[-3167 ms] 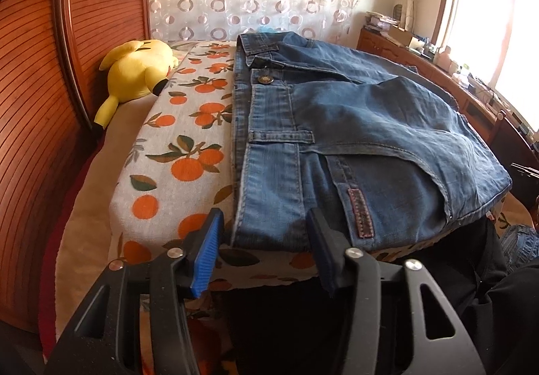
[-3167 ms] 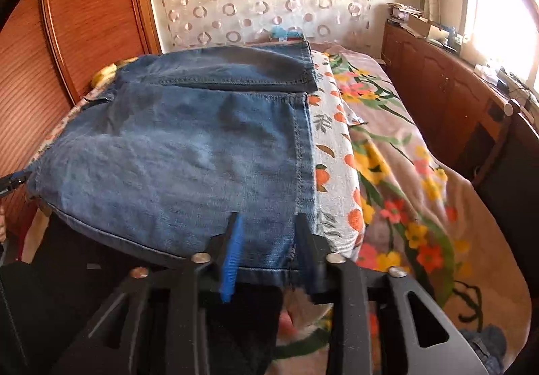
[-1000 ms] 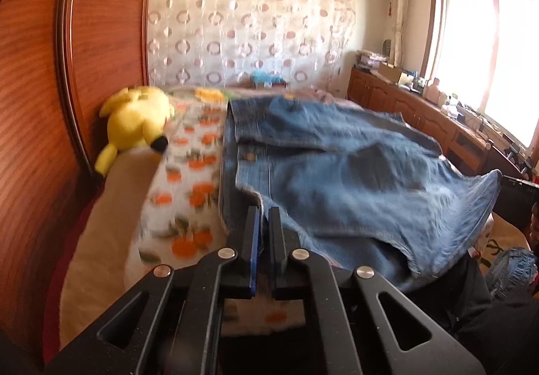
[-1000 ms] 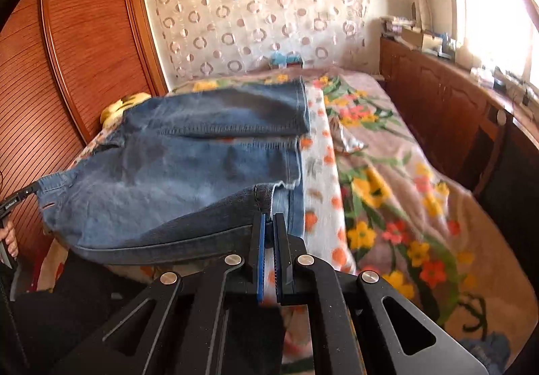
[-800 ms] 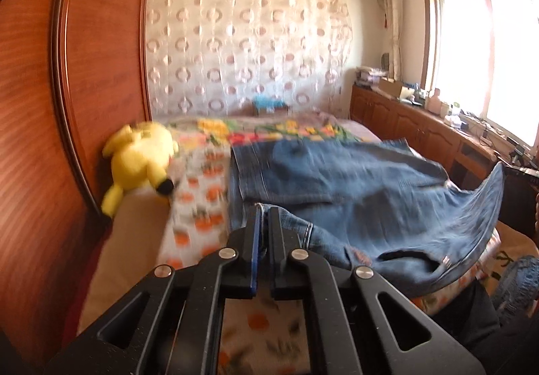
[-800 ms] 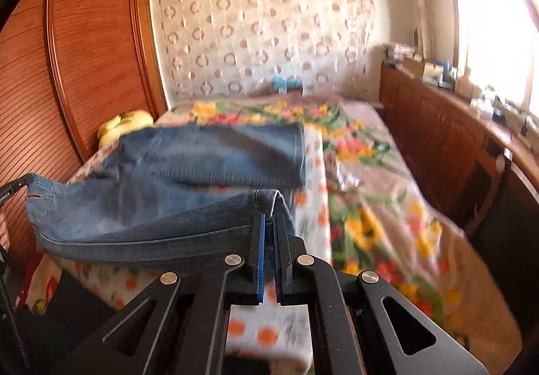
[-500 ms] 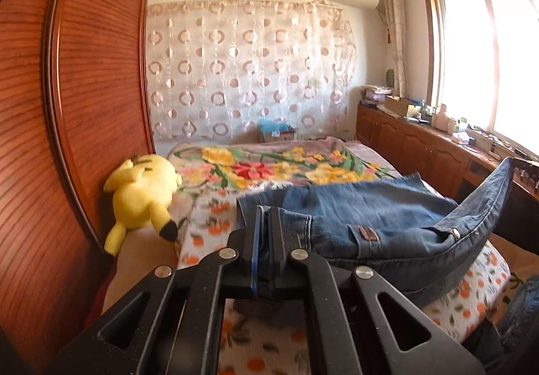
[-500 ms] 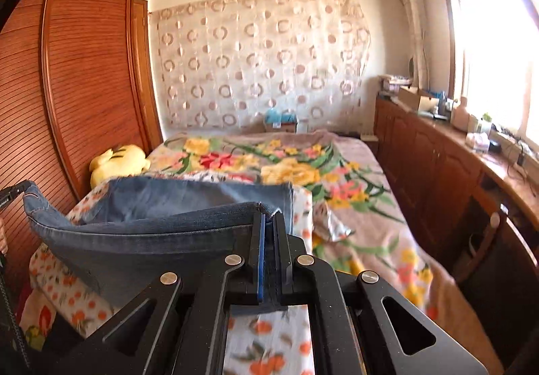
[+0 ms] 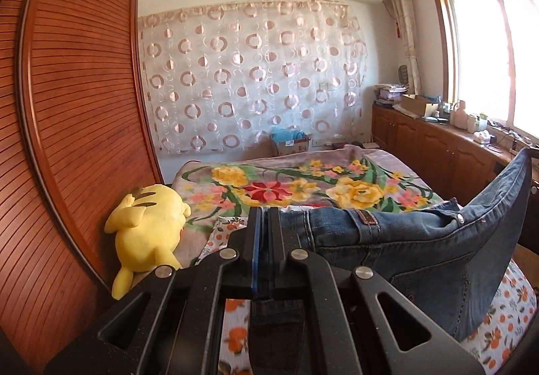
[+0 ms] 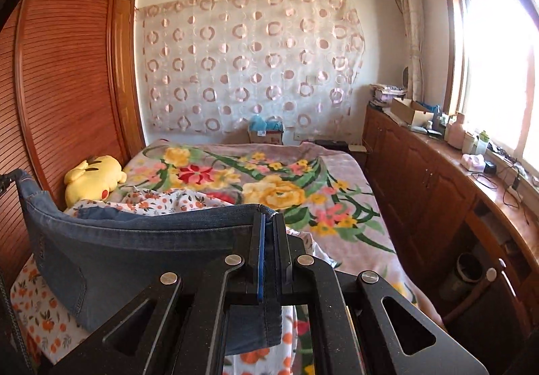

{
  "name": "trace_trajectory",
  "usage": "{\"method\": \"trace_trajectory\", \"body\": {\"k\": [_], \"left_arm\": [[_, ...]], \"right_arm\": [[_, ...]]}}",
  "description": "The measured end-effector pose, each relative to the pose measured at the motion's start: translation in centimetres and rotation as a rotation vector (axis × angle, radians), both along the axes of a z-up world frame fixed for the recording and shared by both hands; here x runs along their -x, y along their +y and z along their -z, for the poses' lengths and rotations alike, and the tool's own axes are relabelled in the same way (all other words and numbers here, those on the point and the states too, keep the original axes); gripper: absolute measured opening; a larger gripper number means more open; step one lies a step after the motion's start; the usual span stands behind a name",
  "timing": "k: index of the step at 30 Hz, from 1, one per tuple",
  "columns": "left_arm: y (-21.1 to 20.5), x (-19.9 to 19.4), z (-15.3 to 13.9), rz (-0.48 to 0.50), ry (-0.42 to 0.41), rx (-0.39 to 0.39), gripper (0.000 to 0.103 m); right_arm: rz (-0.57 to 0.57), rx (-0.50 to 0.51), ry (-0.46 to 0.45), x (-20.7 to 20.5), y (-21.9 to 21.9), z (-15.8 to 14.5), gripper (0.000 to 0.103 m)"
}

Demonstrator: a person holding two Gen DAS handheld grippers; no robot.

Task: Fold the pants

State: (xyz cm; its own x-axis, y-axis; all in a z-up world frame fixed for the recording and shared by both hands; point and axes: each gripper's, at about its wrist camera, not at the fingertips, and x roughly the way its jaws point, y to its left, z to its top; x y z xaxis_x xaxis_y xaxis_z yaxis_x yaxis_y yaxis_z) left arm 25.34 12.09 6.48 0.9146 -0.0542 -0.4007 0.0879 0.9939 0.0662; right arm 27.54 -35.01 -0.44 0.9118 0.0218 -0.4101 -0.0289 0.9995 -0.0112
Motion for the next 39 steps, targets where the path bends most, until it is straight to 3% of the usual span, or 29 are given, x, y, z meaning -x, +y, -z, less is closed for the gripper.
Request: {"method": "trace_trajectory", "body": {"k": [10, 21, 30, 34, 36, 39], "left_arm": [[-0.9, -8.1, 1.6, -0.008, 0.073, -0.038, 0.004], [-1.0, -16.0, 8.8, -0.02, 0.246, -0.051, 0.004], [-1.1, -18.2, 12.8, -0.007, 0.348, -0.06, 0.005], [-1.0, -18.1, 12.5, 0.01, 0.364, -0.044, 0.012], [-0.8, -17.4, 12.0, 0.017, 0.35, -0.045, 0.018], [-0.6, -16.3, 11.4, 0.034, 0.333, -0.023, 0.036]], "right_arm": [[0.015, -0.023, 0.087, -7.0, -0.6, -0.1, 0.004], [0.005, -0.004, 0.23, -16.2, -0.8, 2.9, 0.004], [0.024, -0.007, 0.313, -20.5, -1.0, 5.2, 0.004], [0.027, -0.027, 0.294, -20.2, -1.1, 4.8, 0.008], [0.045, -0.034, 0.268, -19.5, -1.4, 4.4, 0.018], [0.026, -0.113, 0.25, -18.3, -2.5, 3.7, 0.022]]}}
